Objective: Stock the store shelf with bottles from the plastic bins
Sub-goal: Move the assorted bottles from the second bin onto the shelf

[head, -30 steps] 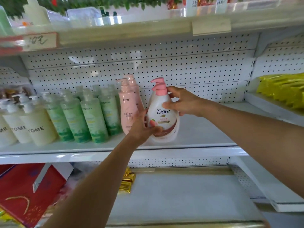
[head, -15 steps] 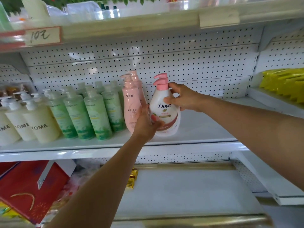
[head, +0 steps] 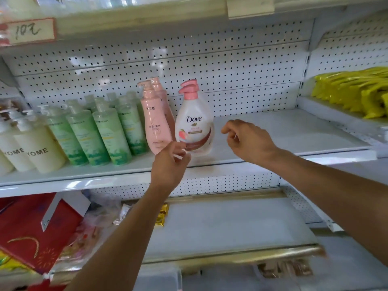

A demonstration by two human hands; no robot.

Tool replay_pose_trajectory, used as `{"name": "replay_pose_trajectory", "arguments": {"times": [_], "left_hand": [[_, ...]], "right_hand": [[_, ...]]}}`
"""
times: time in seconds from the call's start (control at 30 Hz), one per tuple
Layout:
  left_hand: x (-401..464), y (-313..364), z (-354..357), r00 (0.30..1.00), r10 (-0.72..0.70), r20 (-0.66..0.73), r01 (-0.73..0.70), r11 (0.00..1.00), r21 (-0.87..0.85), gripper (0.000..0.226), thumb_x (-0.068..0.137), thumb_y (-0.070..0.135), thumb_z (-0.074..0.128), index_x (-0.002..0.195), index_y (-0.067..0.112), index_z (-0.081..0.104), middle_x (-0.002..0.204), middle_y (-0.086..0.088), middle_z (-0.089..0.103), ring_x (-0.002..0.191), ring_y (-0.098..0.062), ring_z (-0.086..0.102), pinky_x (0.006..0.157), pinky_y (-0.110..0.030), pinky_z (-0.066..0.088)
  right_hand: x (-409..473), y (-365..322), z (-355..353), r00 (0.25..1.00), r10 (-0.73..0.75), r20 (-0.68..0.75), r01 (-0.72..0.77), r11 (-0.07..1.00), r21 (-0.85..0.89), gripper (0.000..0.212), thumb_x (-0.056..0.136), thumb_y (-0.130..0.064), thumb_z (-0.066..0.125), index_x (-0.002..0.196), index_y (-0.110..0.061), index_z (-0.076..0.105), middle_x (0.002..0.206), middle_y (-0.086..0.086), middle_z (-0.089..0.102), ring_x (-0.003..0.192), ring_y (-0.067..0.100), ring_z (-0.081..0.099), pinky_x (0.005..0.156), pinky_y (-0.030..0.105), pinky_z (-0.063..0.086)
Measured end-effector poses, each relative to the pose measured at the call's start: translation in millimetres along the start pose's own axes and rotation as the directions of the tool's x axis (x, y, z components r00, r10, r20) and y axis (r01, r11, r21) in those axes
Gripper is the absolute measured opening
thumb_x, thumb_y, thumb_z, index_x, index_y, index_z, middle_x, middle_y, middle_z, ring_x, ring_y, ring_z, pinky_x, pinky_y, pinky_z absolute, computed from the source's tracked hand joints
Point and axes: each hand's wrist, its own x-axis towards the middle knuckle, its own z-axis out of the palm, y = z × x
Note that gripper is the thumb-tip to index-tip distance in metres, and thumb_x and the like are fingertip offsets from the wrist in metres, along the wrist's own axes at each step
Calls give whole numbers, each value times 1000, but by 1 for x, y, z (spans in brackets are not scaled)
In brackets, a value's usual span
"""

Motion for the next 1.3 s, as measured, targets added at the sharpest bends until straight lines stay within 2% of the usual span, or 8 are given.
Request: {"name": "replay_pose_trajectory", "arguments": {"times": [0.23,0.33,0.5,0.67,0.8,0.93,1.13,1.3], "left_hand": [[-60,17,39,999,-10,48,4,993,118,16,87,31,65,103,31,64,84,19,65,74,-1,63,79,-31,53],[-86,19,62,994,-65,86,53,990,130,18,87,32,65,105,29,65,82,21,63,73,2,61,75,-29,52],[-143,10,115,949,-235,211,208,968,144,17,87,32,64,104,30,65,84,15,68,77,-8,66,76,-35,56],[-211,-22,169,872,-400,281,360,915,183,12,85,34,66,97,34,65,78,20,66,72,-3,66,64,-21,52],[-259,-58,199,789,-505,350,472,863,181,14,84,18,68,98,14,69,91,-4,72,85,-21,68,82,-36,54],[-292,-99,224,672,-633,385,581,773,257,10,84,20,69,94,19,68,94,-5,73,86,-21,67,82,-34,54],[-337,-156,279,558,-687,466,623,717,312,14,86,21,65,100,20,68,96,-1,72,84,-14,64,77,-22,49],[-375,-186,335,464,-679,569,617,709,342,16,87,25,63,103,22,66,100,1,69,89,-15,66,84,-32,54]], "right_hand": [[-74,35,-1,994,-6,107,10,999,-37,24,94,-22,51,116,-27,56,107,-10,62,94,16,62,78,29,45],[-102,53,4,983,12,184,-5,999,-38,25,94,-24,51,118,-28,55,111,-10,62,97,15,61,82,30,46],[-158,93,28,938,37,344,-34,999,-14,24,94,-27,52,118,-30,56,114,-11,63,99,14,62,80,29,42],[-215,134,76,870,19,492,-50,997,51,24,95,-27,54,118,-27,57,112,-8,64,93,14,62,76,27,39],[-254,156,123,781,65,621,-141,987,74,25,92,-23,53,117,-26,59,114,-6,66,102,20,64,86,32,49],[-292,177,176,719,86,690,-160,986,44,28,94,-25,50,121,-28,57,123,-8,63,111,19,61,84,28,47],[-355,212,259,583,163,796,-260,965,-7,26,97,-26,48,122,-29,55,121,-9,61,109,14,58,76,24,36],[-405,240,310,454,232,860,-349,934,-68,25,93,-21,50,116,-22,59,106,-2,66,97,20,63,78,31,50]]}}
